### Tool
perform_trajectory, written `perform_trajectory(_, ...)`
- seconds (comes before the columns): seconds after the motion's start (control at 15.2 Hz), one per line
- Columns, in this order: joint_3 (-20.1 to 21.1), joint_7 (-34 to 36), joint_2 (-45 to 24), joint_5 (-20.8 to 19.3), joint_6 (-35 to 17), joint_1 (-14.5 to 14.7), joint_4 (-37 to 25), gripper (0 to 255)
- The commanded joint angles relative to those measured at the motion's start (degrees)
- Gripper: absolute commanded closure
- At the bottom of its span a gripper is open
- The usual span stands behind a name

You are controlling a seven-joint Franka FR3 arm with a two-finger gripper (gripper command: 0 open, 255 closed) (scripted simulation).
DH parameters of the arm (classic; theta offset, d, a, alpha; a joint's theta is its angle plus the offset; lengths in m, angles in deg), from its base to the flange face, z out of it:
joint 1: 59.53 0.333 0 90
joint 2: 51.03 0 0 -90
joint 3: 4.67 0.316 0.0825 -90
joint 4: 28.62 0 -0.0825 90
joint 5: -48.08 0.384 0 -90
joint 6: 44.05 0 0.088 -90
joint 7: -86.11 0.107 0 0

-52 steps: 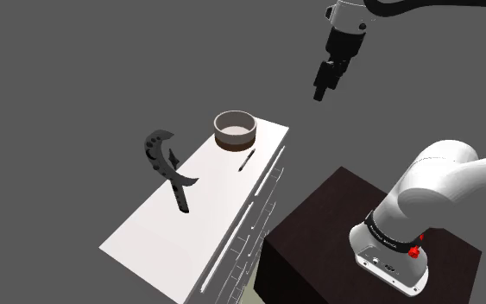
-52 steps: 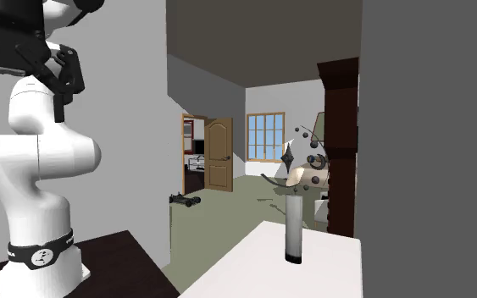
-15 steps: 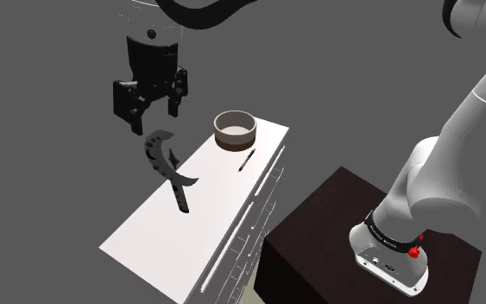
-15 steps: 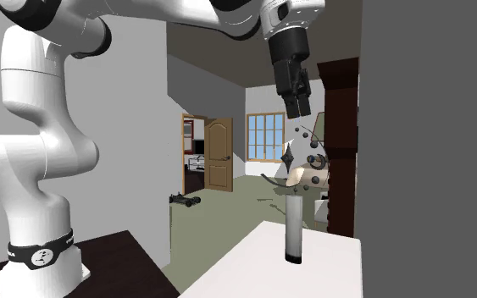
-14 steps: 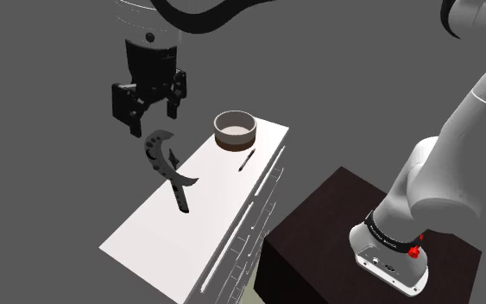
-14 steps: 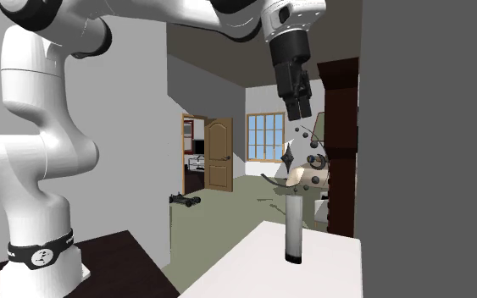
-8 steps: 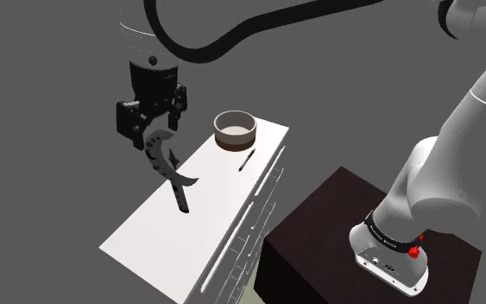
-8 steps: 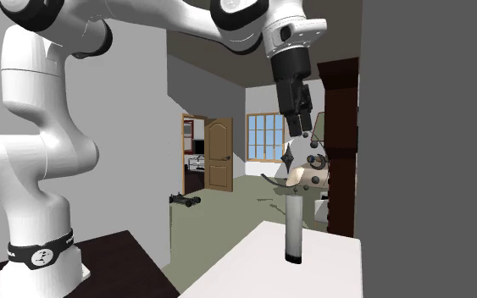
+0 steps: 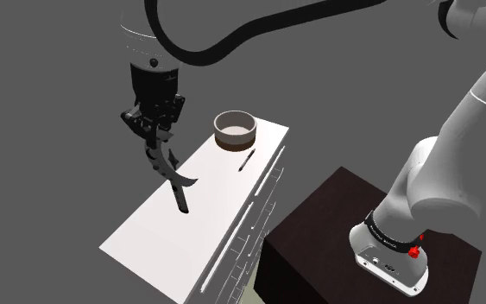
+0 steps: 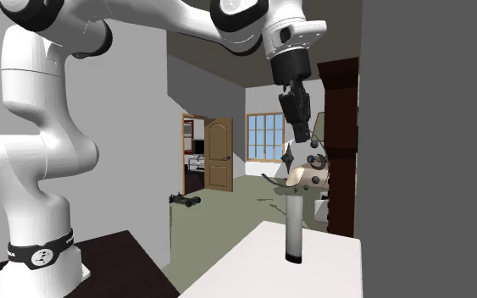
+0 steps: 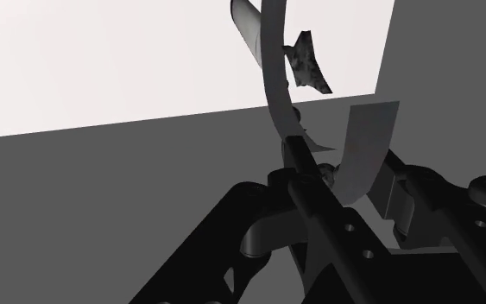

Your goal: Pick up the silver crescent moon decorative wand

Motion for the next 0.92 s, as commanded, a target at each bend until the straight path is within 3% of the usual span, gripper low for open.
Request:
perform_trajectory(0.0,0.00,0.00,-0.02,0.01,0.01,0.00,0.02,255)
perform_trajectory(0.86,0.05,0.64,-0.43,-0.38,8.55,0.08,-8.91,255)
